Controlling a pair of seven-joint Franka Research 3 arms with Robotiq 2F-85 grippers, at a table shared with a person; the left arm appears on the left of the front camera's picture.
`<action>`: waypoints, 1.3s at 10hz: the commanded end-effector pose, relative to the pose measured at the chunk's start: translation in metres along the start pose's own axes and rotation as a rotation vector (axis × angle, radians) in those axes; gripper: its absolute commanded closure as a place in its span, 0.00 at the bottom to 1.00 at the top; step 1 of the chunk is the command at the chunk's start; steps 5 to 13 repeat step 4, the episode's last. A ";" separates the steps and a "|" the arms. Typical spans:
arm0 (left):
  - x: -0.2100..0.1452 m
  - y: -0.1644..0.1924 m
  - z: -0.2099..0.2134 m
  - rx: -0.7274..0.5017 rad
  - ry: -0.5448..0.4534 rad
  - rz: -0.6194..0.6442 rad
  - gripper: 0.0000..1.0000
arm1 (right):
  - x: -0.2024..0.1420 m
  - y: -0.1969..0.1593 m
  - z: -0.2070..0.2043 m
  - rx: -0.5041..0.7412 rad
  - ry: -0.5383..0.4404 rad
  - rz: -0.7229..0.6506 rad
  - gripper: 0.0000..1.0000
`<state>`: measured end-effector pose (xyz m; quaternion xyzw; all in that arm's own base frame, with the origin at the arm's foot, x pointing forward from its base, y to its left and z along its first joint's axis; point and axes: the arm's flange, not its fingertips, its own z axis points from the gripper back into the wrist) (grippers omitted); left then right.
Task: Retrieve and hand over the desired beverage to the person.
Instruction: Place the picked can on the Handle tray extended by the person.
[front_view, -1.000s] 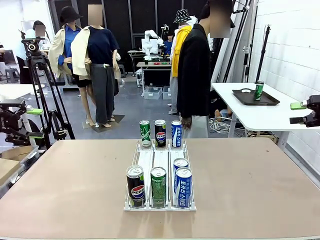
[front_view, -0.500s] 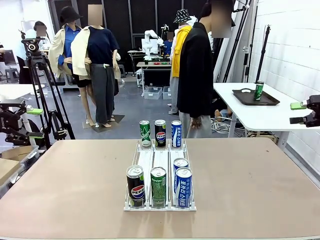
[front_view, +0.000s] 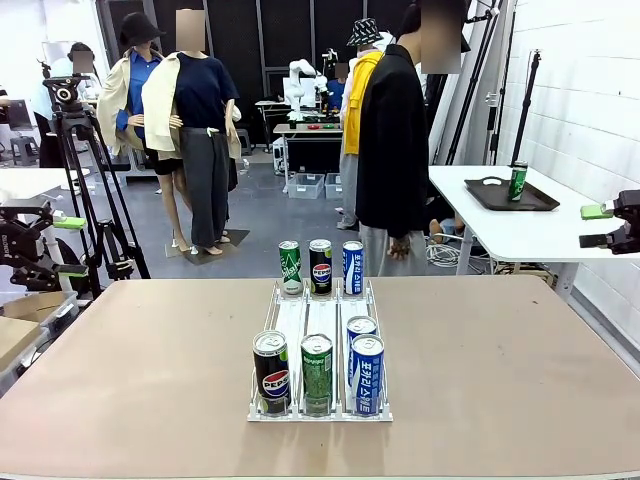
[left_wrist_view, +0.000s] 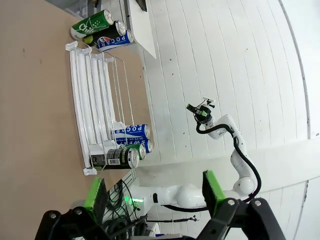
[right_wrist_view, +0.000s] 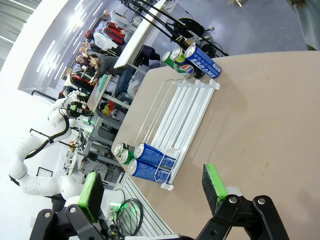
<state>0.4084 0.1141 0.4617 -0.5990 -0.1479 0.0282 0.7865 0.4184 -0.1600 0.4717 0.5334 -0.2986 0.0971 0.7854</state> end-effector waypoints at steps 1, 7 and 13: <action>-0.002 0.000 0.002 0.003 0.002 -0.020 0.00 | 0.000 0.001 -0.002 0.013 -0.006 0.002 0.00; -0.002 0.000 0.002 0.003 0.002 -0.020 0.00 | 0.000 0.001 -0.002 0.013 -0.006 0.002 0.00; -0.002 0.000 0.002 0.003 0.002 -0.020 0.00 | 0.000 0.001 -0.002 0.013 -0.006 0.002 0.00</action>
